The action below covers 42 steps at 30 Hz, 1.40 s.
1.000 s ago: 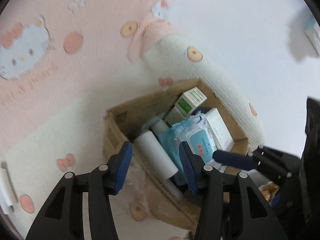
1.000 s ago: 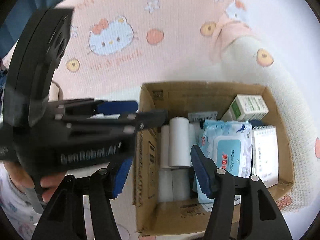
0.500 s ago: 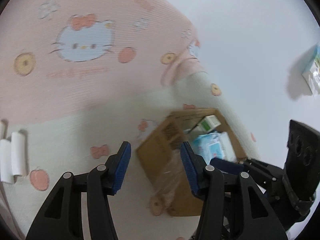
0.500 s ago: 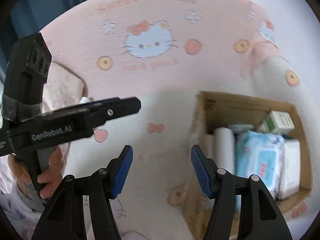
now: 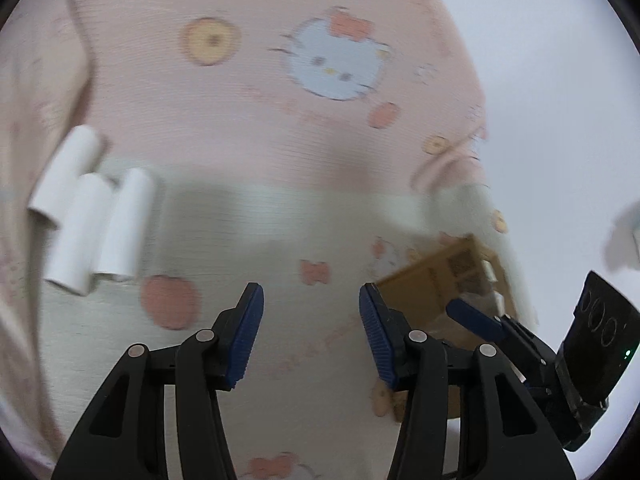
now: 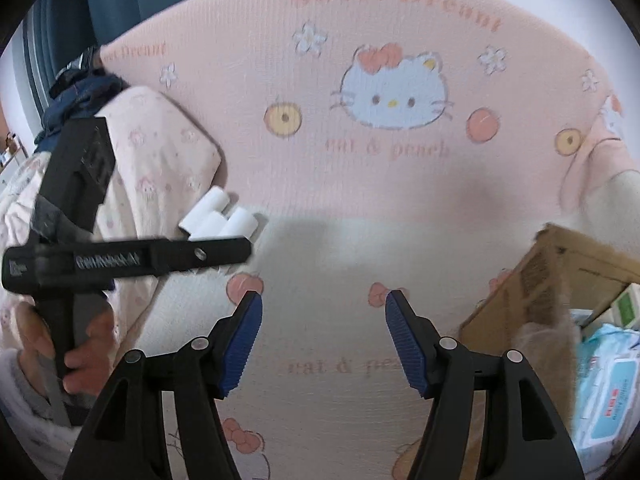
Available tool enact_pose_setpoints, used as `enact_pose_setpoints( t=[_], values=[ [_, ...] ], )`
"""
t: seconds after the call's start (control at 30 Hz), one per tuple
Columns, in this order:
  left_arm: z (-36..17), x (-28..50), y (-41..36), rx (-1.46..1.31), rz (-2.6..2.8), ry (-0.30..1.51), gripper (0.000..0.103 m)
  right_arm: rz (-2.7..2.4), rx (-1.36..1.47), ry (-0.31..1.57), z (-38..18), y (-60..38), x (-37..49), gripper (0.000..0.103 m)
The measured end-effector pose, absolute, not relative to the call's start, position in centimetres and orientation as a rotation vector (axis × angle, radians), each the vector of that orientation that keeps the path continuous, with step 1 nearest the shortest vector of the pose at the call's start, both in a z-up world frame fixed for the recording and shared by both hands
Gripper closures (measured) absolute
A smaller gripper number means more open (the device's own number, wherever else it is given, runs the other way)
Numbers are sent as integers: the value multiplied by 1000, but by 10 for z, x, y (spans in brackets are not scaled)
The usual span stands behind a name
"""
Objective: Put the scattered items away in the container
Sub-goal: 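Withdraw the left gripper from the box back toward the remaining tubes, then close the left gripper on a third white paper tube and lift it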
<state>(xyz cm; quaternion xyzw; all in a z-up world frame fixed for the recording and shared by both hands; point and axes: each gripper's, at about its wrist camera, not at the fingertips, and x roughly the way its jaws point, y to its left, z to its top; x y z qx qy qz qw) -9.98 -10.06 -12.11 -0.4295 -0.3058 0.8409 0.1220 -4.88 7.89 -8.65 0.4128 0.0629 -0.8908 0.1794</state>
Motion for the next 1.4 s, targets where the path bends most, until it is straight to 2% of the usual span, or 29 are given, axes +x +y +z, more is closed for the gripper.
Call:
enact_pose_setpoints(
  t=[0.23, 0.4, 0.57, 0.8, 0.97, 1.13, 1.27, 1.4],
  values=[
    [-137, -94, -126, -1333, 2548, -879, 56, -2468, 1251, 133, -123, 66, -71, 41],
    [-144, -95, -134, -1392, 2593, -850, 67, -2403, 1323, 65, -137, 63, -91, 41],
    [-161, -102, -134, -1541, 2593, -816, 67, -2451, 1415, -9, -162, 57, -95, 41],
    [-167, -103, -135, -1564, 2623, -773, 67, -2361, 1391, -201, -188, 32, -91, 41],
    [-164, -118, -146, -1580, 2646, -759, 67, -2338, 1342, -146, -196, 11, -97, 41],
    [-180, -146, -166, -1728, 2555, -829, 67, -2311, 1360, -128, -214, -1, -113, 41],
    [-192, -157, -171, -1788, 2562, -810, 66, -2317, 1339, -111, -217, -7, -121, 41],
    [-198, -164, -172, -1768, 2543, -883, 65, -2300, 1306, -121, -217, -9, -124, 41]
  ],
)
